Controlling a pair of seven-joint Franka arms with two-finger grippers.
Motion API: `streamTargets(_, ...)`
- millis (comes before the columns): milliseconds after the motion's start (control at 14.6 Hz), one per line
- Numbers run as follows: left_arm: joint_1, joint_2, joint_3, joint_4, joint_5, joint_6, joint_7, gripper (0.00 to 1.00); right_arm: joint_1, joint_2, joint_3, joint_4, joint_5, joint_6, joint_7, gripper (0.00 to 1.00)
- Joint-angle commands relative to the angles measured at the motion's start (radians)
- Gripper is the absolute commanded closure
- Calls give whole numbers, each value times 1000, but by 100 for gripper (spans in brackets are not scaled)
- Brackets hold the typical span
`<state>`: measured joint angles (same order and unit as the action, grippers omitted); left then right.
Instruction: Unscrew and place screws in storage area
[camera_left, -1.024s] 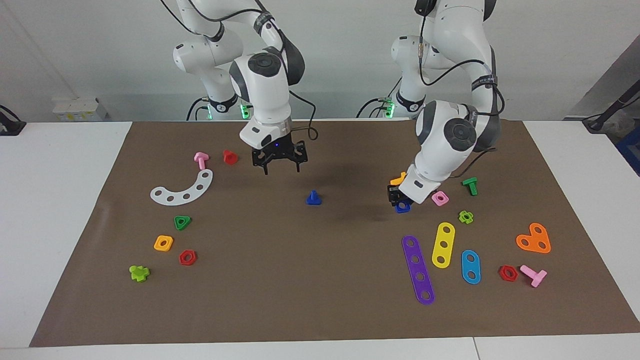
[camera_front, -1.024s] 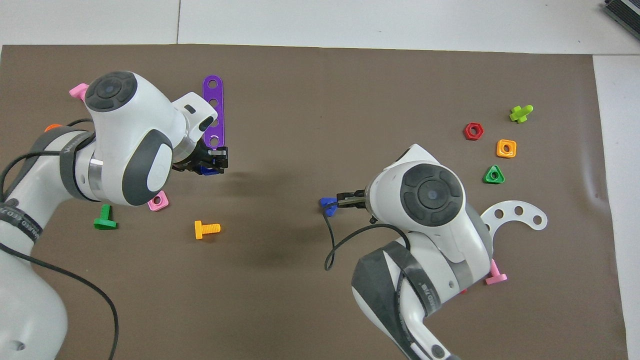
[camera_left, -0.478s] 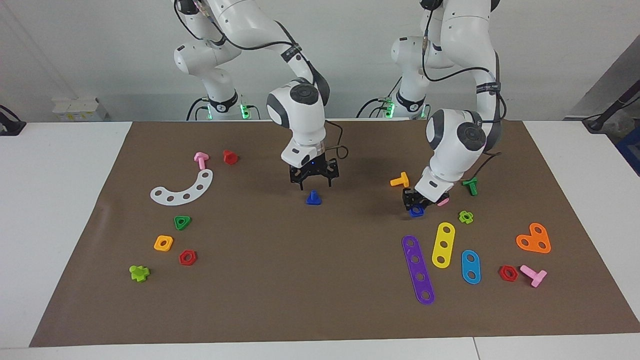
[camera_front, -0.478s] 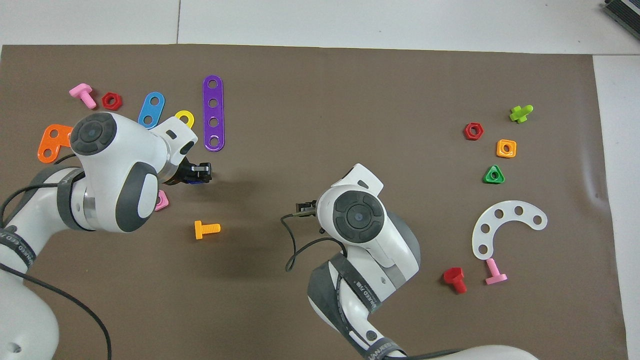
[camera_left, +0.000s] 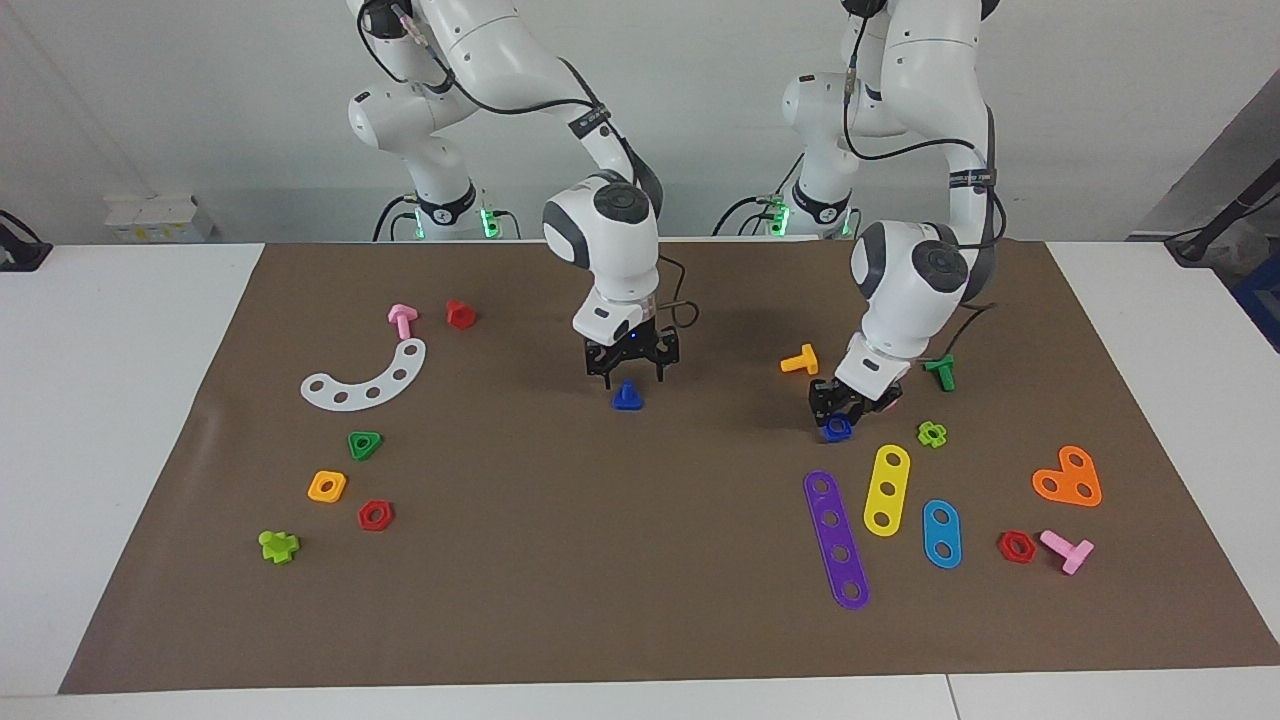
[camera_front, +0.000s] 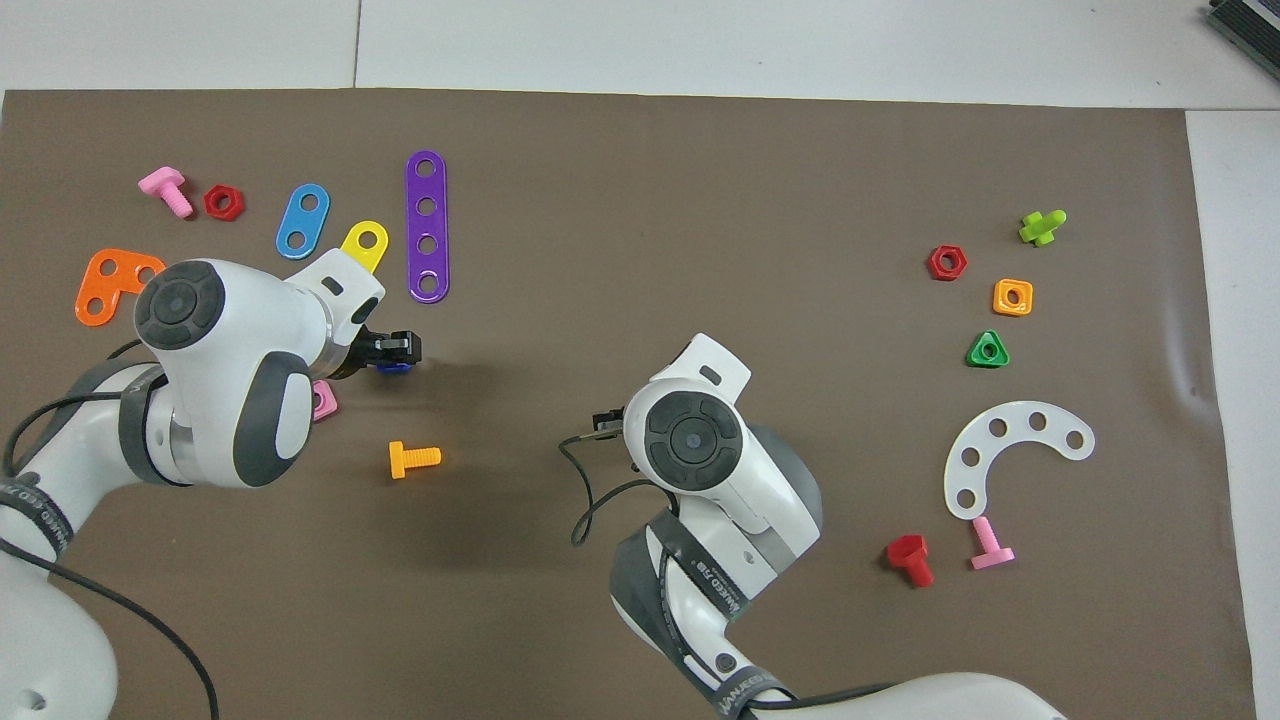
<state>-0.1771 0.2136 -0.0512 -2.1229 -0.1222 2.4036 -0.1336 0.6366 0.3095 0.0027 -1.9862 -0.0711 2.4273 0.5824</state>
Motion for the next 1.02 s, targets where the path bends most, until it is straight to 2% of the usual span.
streamTargets(0,2,-36,-6,-40,-11,19,11,0,-14,8,0,6,-21,30,2,24)
streamTargets(205,-1,-37,-4,-26,-11,-20,6,0,-26,10,2,1,-21,50,-4,40)
streamTargets(341,11,-68,-2,-20,-11,-69,8,0,-26,10,2,1,-21,50,-1,60)
streamTargets(478,42,-97,-1,-3,-11,-151,15,0,-26,8,2,0,-21,50,0,65)
streamTargets(615,65,-123,-1,-3,-10,-187,23,0,-28,8,2,0,-21,42,-4,91)
streamTargets(683,74,-132,-1,-3,-8,-204,26,0,-29,8,2,0,-21,42,-6,100)
streamTargets(956,109,-183,-1,0,77,-286,29,0,-95,-32,3,0,-21,7,-16,100)
